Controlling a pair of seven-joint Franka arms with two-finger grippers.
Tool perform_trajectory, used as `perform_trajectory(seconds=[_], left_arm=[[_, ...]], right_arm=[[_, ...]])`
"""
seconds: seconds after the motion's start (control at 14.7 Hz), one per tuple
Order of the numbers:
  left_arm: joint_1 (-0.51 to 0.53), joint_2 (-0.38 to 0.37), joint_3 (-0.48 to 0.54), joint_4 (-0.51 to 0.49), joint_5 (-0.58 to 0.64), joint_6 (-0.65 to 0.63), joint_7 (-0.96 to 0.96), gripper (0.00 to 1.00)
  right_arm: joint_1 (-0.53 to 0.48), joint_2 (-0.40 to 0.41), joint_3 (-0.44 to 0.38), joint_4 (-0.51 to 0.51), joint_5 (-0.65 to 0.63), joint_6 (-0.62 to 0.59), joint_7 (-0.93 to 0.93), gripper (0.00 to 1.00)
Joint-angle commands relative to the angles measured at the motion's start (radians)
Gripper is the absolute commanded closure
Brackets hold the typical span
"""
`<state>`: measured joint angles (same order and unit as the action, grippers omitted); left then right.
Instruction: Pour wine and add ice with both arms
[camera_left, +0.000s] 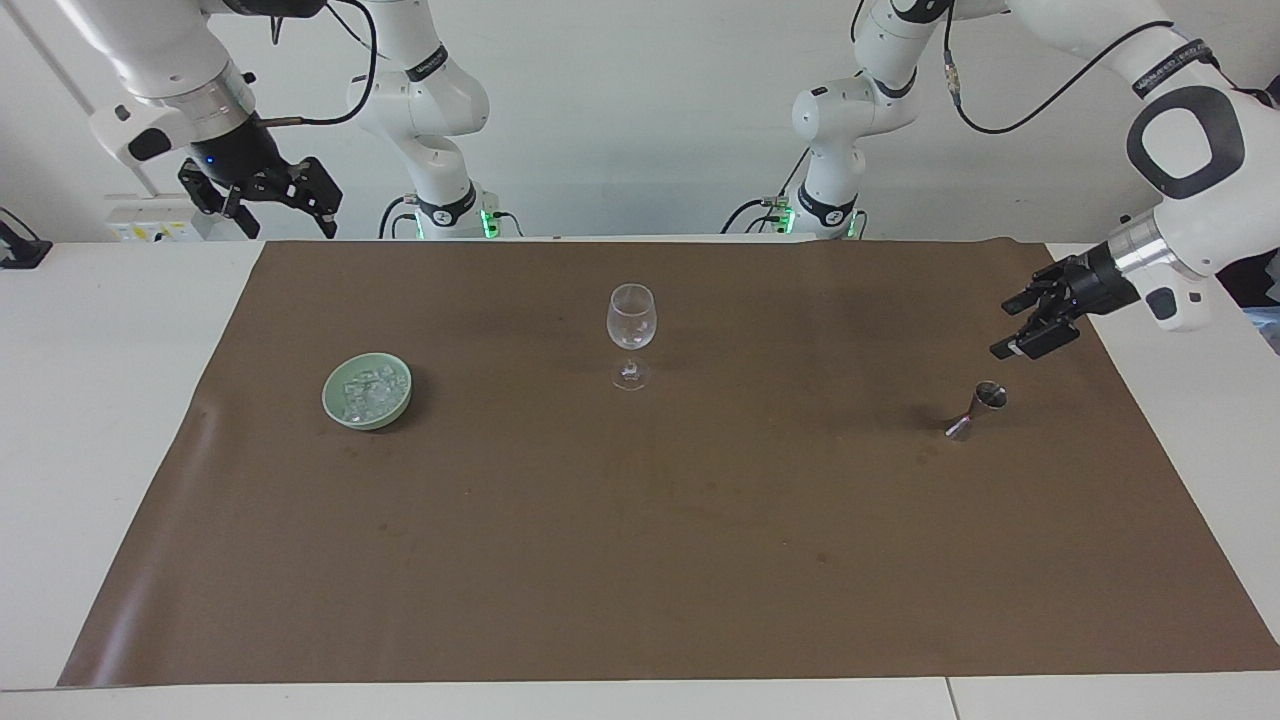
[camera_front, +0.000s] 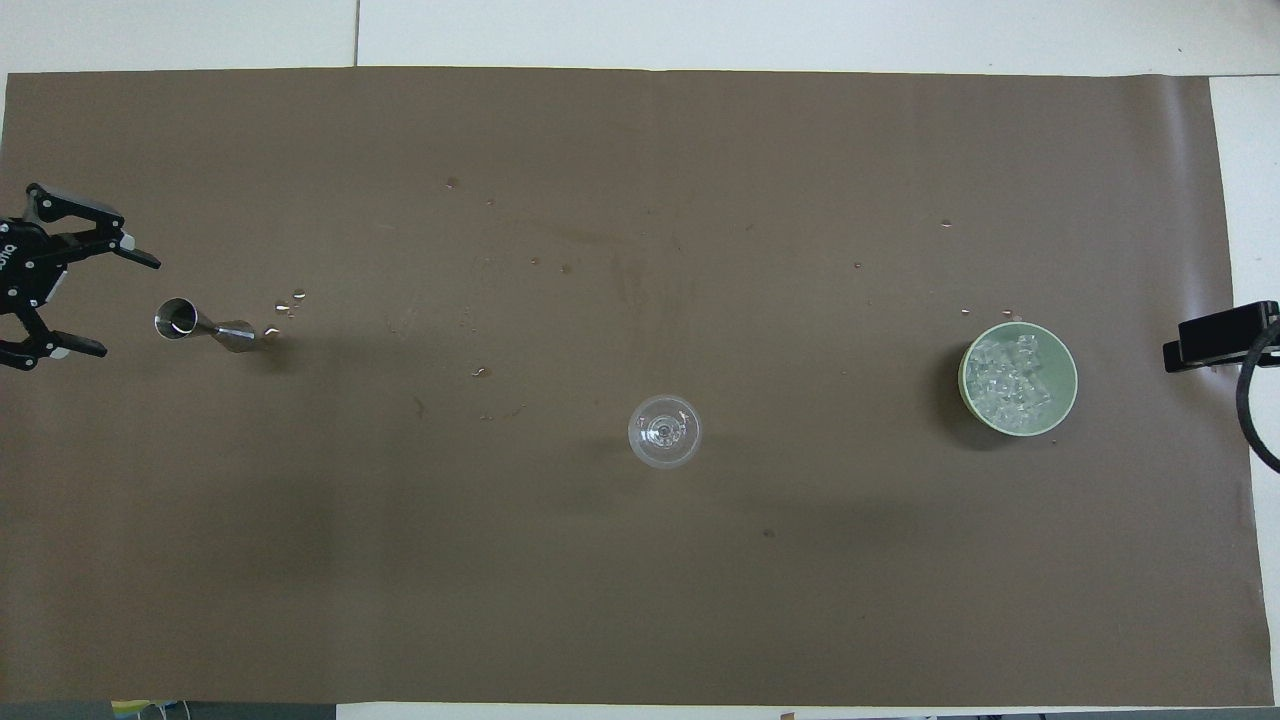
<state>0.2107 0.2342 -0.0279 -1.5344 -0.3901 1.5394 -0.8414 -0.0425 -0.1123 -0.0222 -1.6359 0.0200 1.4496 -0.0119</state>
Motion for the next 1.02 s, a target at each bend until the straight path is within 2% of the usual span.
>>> perform_trajectory(seconds=[0.0,0.41,0.55,0.96], left_arm=[[0.079,0.082,-0.003,0.053,-0.102,0.042,-0.143,0.0],[0.16,0.221,0.011,0.112,-0.193,0.045,-0.249,0.0],[0.174,0.293,0.017,0.138,-0.202,0.079,-0.252,0.0],[0.219,0.388,0.019,0.116,-0.268,0.113,-0.246,0.0]], right_arm=[[-0.01,-0.018,0.001,-0.018,0.011,-0.002,-0.025,0.0],[-0.01,-0.018,0.001,-0.018,0.011,-0.002,-0.025,0.0],[-0.01,-0.018,0.001,-0.018,0.011,-0.002,-0.025,0.0],[-0.01,-0.018,0.001,-0.018,0.011,-0.002,-0.025,0.0]])
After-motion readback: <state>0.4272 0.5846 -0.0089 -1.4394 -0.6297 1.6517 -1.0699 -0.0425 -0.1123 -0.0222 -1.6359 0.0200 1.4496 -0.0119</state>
